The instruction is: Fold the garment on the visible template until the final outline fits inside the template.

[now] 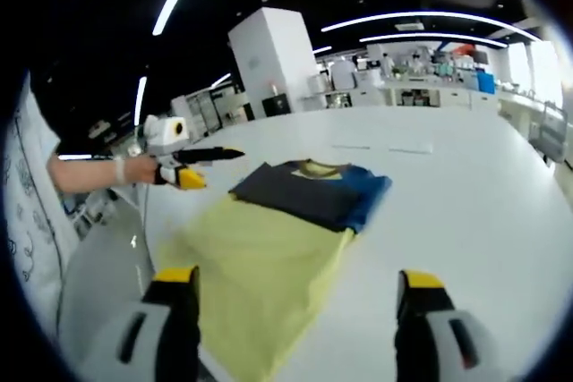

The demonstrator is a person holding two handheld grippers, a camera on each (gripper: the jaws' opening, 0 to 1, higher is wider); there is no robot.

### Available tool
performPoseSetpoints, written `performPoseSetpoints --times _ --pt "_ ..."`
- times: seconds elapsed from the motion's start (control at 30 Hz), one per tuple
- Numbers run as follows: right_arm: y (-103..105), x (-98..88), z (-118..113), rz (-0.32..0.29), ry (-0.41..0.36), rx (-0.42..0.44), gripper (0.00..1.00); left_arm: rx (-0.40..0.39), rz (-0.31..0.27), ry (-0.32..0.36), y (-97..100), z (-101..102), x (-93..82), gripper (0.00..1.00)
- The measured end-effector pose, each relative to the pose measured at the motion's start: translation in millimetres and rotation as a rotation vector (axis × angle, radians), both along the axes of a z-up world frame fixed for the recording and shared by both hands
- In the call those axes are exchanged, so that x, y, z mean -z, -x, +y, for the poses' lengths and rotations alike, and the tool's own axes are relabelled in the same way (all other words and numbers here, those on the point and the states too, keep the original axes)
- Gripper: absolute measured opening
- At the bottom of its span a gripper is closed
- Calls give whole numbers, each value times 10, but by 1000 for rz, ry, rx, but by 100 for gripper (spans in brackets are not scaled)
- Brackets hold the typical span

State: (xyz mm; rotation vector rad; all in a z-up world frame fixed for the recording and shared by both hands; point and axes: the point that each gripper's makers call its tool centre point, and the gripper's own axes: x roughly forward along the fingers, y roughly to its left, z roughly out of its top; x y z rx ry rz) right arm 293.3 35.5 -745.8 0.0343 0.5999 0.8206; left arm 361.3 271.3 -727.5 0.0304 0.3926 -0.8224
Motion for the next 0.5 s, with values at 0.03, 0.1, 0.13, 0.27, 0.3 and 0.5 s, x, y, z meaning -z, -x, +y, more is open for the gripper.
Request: performPoseSetpoints --times 0.03,0.1,0.13,0.27,0.3,0.5 --pt "2 -10 13 -2 2 -4 92 -4 1 -3 25 44 -4 99" --pt "7 -29 33 -9 0 -11 92 -29 -2 -9 113 168 -47 99" --pt "12 -33 40 -7 -2 -14 92 -36 1 -9 147 197 -54 99" --pt "17 -24 52 -12 3 -28 92 -71 3 -23 269 387 -68 99" --pt "14 -24 53 -12 2 -29 92 -76 3 -23 290 416 -71 99" --pt "84 -23 135 -11 5 -52 91 -110 5 -34 400 579 -91 99"
